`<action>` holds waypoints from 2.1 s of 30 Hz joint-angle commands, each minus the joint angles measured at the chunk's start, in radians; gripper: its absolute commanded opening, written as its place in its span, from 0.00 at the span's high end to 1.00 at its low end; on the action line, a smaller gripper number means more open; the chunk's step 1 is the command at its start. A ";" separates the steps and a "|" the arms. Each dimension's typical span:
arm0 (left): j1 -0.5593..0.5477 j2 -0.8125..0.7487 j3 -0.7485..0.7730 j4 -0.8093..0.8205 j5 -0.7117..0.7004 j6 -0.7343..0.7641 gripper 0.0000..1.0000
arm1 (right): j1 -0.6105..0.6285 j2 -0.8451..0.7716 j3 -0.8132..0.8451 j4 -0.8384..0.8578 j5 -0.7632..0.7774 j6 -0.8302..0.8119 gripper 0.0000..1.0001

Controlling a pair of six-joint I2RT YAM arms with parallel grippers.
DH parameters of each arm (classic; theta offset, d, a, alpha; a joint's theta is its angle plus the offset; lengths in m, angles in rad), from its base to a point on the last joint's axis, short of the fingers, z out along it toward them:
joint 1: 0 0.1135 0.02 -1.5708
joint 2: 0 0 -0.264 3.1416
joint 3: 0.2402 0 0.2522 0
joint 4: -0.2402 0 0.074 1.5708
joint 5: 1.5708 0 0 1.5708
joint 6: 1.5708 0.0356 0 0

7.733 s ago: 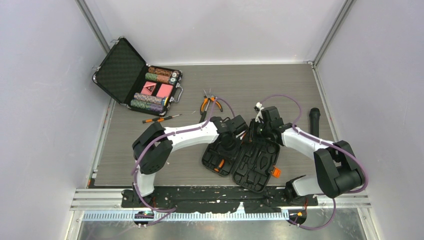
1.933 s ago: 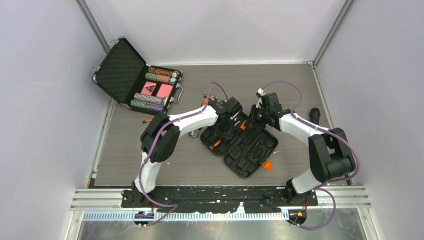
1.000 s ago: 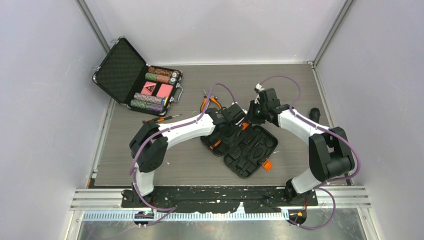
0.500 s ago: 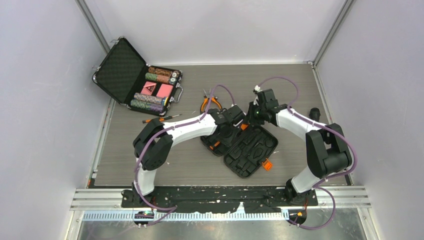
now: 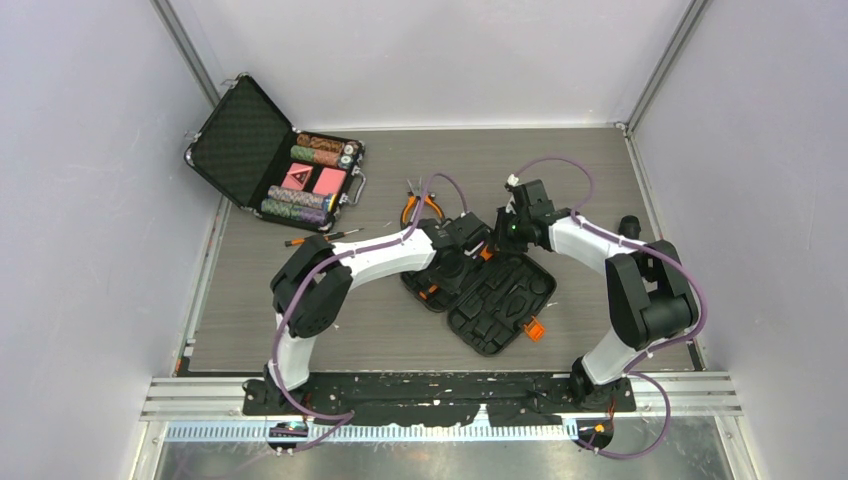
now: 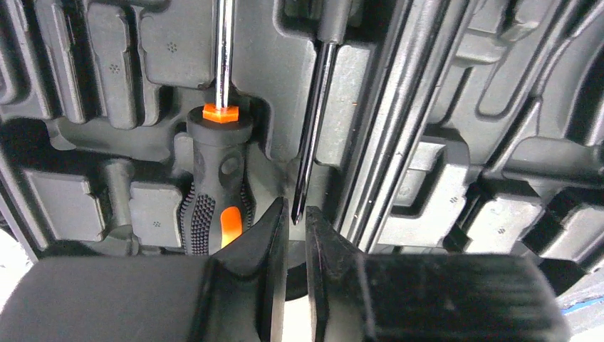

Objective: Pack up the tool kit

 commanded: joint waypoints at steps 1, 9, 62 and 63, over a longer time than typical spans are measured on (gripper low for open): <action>0.010 0.013 -0.008 0.017 0.023 0.016 0.86 | 0.006 0.022 0.020 0.016 0.011 -0.006 0.89; 0.015 0.029 -0.009 0.019 0.073 0.017 1.00 | 0.006 0.052 -0.021 -0.003 0.040 -0.005 0.90; 0.030 0.027 0.025 -0.015 0.140 -0.025 1.00 | 0.005 0.078 -0.071 -0.009 0.045 0.004 0.92; 0.030 0.034 0.028 -0.016 0.142 -0.032 1.00 | 0.006 0.083 -0.075 -0.006 0.044 0.008 0.92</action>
